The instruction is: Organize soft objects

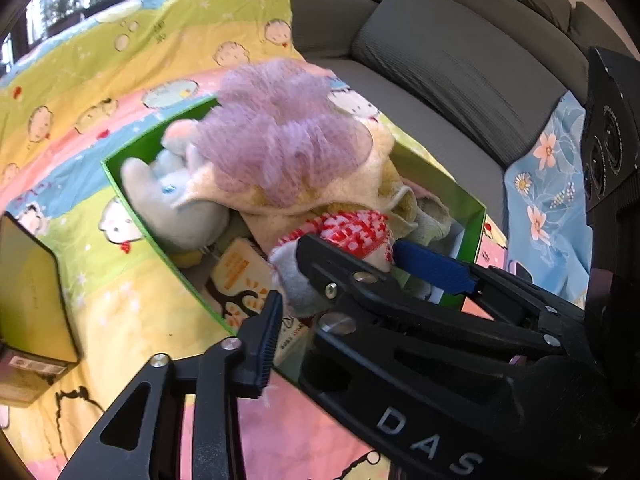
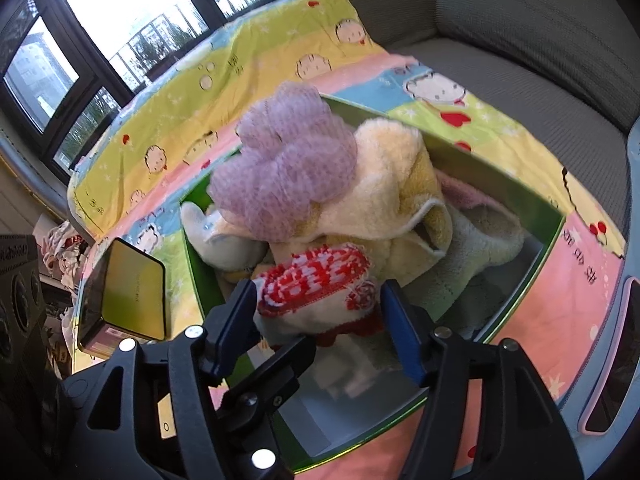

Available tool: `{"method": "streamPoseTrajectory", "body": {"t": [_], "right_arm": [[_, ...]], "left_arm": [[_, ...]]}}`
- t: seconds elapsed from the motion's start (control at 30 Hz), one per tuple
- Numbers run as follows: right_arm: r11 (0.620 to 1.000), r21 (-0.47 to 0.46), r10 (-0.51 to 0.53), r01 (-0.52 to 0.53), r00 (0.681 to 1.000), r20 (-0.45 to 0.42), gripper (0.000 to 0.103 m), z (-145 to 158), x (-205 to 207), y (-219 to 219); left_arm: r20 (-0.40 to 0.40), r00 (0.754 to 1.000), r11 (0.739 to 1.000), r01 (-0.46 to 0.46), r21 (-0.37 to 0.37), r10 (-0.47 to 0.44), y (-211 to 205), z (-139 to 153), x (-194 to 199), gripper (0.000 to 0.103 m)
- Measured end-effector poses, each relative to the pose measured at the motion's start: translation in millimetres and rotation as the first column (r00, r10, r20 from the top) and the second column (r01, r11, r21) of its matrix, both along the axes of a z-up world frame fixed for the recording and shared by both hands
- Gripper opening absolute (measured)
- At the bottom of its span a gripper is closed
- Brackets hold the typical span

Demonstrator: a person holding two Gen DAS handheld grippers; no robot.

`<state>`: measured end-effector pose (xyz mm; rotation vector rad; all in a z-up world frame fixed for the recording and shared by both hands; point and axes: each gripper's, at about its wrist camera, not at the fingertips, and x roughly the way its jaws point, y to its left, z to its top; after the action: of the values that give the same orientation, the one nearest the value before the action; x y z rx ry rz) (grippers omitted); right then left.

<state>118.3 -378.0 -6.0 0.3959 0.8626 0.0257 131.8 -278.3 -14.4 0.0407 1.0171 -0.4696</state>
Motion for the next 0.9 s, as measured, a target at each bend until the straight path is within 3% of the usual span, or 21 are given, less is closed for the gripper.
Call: {"method": "streamPoseTrajectory", "body": {"t": [0.27,0.47,0.67,0.9], "right_arm": [[0.998,-0.035,-0.041,0.044,0.995,0.091,0.080,21.4,-15.5,-2.1],[0.996,-0.056,-0.052,0.063,0.983,0.174,0.099,36.7,-30.2,0.9],[0.995,-0.083,-0.032,0.052,0.973,0.228,0.102,49.2,-42.3,11.4],[0.995,-0.092,-0.002,0.028,0.961,0.275,0.102,58.9,-56.4,25.9]], "left_arm": [[0.114,0.993,1.000,-0.023,0.014,0.021,18.7,28.0,-20.5,0.070],[0.214,0.975,0.997,-0.064,0.037,0.055,30.8,45.8,-36.5,0.081],[0.287,0.952,0.992,-0.121,0.029,0.108,48.6,58.4,-53.9,0.084],[0.287,0.940,0.982,-0.186,-0.014,0.182,69.8,65.6,-69.1,0.084]]}}
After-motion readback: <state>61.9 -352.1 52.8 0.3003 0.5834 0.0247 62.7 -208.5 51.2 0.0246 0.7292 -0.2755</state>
